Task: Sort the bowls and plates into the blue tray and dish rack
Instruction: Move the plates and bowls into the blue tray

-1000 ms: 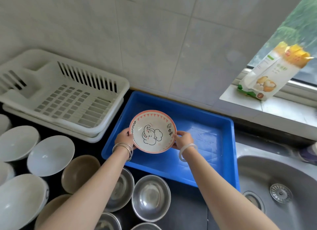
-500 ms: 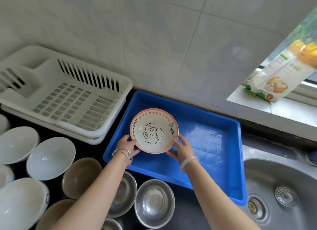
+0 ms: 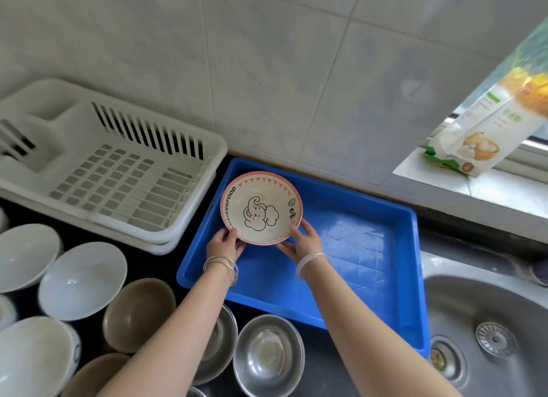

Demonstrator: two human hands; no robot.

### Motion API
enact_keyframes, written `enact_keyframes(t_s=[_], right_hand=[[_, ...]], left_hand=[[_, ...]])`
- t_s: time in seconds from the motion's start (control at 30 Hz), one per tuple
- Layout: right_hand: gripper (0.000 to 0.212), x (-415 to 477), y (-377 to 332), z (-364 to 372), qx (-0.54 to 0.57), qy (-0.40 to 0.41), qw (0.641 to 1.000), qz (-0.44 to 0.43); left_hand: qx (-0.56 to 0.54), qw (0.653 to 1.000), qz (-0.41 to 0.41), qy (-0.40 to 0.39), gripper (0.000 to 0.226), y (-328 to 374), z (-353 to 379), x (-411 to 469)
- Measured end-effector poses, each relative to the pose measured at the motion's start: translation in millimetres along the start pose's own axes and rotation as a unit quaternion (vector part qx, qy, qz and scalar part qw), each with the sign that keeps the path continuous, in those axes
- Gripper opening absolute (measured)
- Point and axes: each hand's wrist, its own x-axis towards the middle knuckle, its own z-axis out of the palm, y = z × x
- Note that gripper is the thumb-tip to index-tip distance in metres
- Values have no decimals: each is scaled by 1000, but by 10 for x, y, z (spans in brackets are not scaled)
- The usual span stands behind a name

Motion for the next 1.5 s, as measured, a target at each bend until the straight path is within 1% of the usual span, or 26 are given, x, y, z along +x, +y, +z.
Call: enact_keyframes(t_s=[0.17, 0.23, 0.33, 0.4, 0.47, 0.53, 0.63, 0.73, 0.8, 0.9, 0.97, 1.0, 1.1, 1.17, 1.2, 1.23, 1.27, 1.33, 1.43, 1.5], right_hand=[[42, -35, -3, 8, -6, 15, 1000, 8], [40, -58, -4, -1, -21, 19, 1000, 4], [35, -141, 6, -72, -44, -2, 999, -17], [34, -233, 5, -177, -59, -8, 998, -29], [32, -362, -17, -319, -72, -4, 996, -42], [27, -534, -55, -499, -94, 0, 994, -63], [20, -841, -111, -839, -125, 6, 987, -96], [18, -1157, -144, -1277, -169, 31, 976, -130], [18, -1352, -137, -1626, -202, 65, 966, -148], [20, -1628, -83, -2215, -255, 136, 942, -171], [18, -1804, -12, -2607, -296, 189, 921, -171], [17, -1886, 32, -2800, -320, 216, 907, -167], [18, -2103, 186, -3321, -415, 301, 847, -142], [23, -2214, 308, -3597, -445, 329, 825, -114], [26, -2256, 368, -3706, -452, 332, 823, -95], [29, -2290, 426, -3795, -451, 330, 826, -76], [29, -2318, 478, -3862, -443, 325, 833, -61], [26, -2357, 564, -3941, -425, 320, 846, -41], [24, -2373, 637, -3976, -453, 315, 834, -32], [24, -2372, 635, -3966, -469, 314, 824, -41]], left_hand=[[6, 1000, 14, 10, 27, -18, 7, -17], [17, 999, 37, 23, 28, -31, 12, -48], [31, 996, 75, 29, 36, -72, 30, -184], [32, 996, 81, 22, 42, -132, 28, -337], [54, 995, 86, 11, 44, -193, 25, -509], [114, 987, 111, -2, 40, -253, 50, -702], [192, 969, 151, -34, 35, -331, 181, -1051], [247, 953, 150, -89, 30, -528, 352, -1442], [290, 938, 138, -129, 26, -751, 467, -1699], [323, 921, 108, -188, 25, -1143, 600, -2047], [367, 896, 107, -227, 25, -1400, 649, -2246], [402, 874, 116, -248, 24, -1525, 665, -2335], [521, 782, 136, -315, 30, -1868, 697, -2555], [575, 732, 116, -347, 37, -2074, 710, -2659], [590, 718, 102, -356, 39, -2152, 715, -2703], [595, 713, 89, -360, 37, -2210, 721, -2741], [594, 715, 75, -361, 34, -2259, 721, -2760], [580, 729, 42, -360, 32, -2315, 710, -2771], [550, 756, -18, -355, 33, -2334, 705, -2764], [547, 758, -19, -355, 32, -2325, 723, -2764]])
